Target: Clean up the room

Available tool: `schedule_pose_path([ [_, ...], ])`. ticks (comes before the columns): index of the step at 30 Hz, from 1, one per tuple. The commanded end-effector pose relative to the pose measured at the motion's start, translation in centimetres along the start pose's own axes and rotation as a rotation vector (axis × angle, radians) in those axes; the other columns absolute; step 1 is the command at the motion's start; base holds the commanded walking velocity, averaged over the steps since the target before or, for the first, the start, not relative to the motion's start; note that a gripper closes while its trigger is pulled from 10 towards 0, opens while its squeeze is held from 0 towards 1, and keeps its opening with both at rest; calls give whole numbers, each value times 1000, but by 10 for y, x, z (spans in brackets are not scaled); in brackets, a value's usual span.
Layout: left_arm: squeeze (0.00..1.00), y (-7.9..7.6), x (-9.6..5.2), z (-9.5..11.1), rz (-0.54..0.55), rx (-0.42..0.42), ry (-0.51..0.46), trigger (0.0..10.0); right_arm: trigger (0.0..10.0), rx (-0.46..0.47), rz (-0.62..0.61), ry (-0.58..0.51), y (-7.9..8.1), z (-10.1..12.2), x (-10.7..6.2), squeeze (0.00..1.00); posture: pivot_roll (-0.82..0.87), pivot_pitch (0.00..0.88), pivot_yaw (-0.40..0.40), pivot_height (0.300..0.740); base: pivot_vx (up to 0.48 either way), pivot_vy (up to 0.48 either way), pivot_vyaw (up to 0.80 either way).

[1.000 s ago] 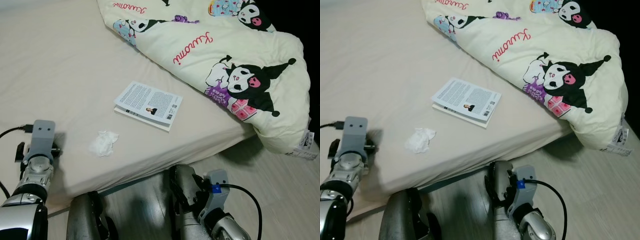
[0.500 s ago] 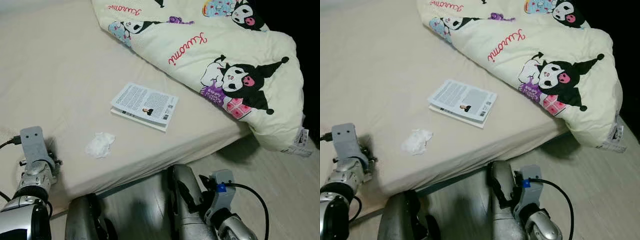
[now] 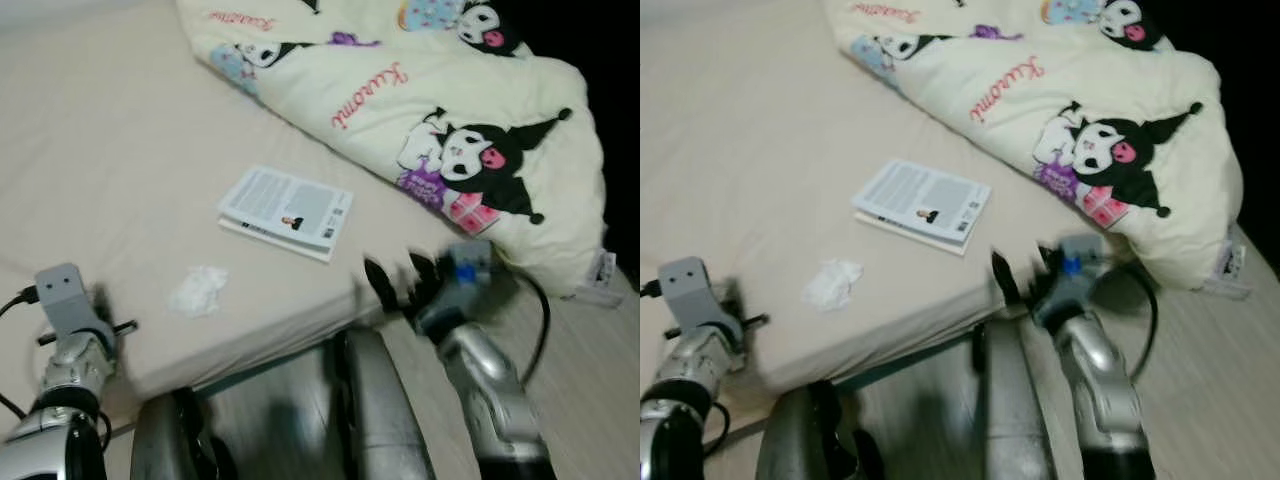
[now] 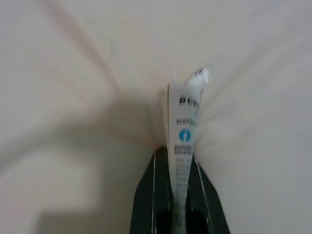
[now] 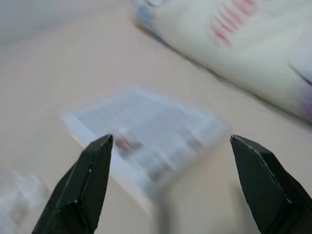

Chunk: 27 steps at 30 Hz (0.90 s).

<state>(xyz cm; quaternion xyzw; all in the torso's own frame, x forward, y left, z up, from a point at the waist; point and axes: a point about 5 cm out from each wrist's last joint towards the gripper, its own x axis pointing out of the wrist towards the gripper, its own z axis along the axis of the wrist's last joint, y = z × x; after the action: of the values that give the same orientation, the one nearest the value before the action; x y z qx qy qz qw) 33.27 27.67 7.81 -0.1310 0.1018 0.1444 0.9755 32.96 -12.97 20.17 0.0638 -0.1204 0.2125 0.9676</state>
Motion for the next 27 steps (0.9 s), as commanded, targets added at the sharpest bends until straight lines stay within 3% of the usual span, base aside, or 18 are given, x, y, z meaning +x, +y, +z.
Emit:
schedule_pose_path([
  [1,0,-10,-11,-35,-90,-66,85,0,10000,14,29,77,7,-22,2,0,-208,487,8,575,0,0,0],
  [3,0,-11,-11,-30,-109,-76,48,0,10000,9,49,87,10,-24,7,0,-208,487,8,575,0,0,0],
  [4,0,-13,-10,-10,-139,-66,-49,0,10000,3,112,118,21,-33,17,0,-153,500,-5,575,0,0,0],
  [5,0,-13,-10,-10,-139,-66,-49,0,10000,3,112,118,21,-33,17,0,-153,500,-5,575,0,0,0],
  [7,0,-17,-13,24,-183,-20,-193,0,10000,0,218,163,40,-45,29,0,-108,515,-9,575,0,0,0],
  [8,0,-17,-13,24,-183,-20,-193,0,10000,0,218,163,40,-45,29,0,-108,515,-9,575,0,0,0],
  [10,0,-19,-22,60,-204,39,-324,0,10000,-7,319,193,58,-53,40,0,-36,537,-10,575,0,0,800],
  [11,0,-19,-22,60,-204,39,-324,0,10000,-7,319,193,58,-53,40,0,-36,537,-10,575,0,0,800],
  [14,0,-18,-38,97,-219,96,-444,0,10000,-14,358,200,71,-54,55,0,8,556,-6,575,0,0,450],
  [19,0,-23,-55,112,-253,138,-485,0,10000,-14,354,206,70,-53,62,0,51,581,-3,575,0,0,0],
  [21,0,-32,-65,115,-287,173,-485,0,10000,-29,351,272,67,-68,58,0,80,602,1,575,0,0,0],
  [27,0,-39,-78,114,-300,191,-456,0,10000,-74,366,359,69,-88,50,0,109,623,14,575,0,0,0],
])
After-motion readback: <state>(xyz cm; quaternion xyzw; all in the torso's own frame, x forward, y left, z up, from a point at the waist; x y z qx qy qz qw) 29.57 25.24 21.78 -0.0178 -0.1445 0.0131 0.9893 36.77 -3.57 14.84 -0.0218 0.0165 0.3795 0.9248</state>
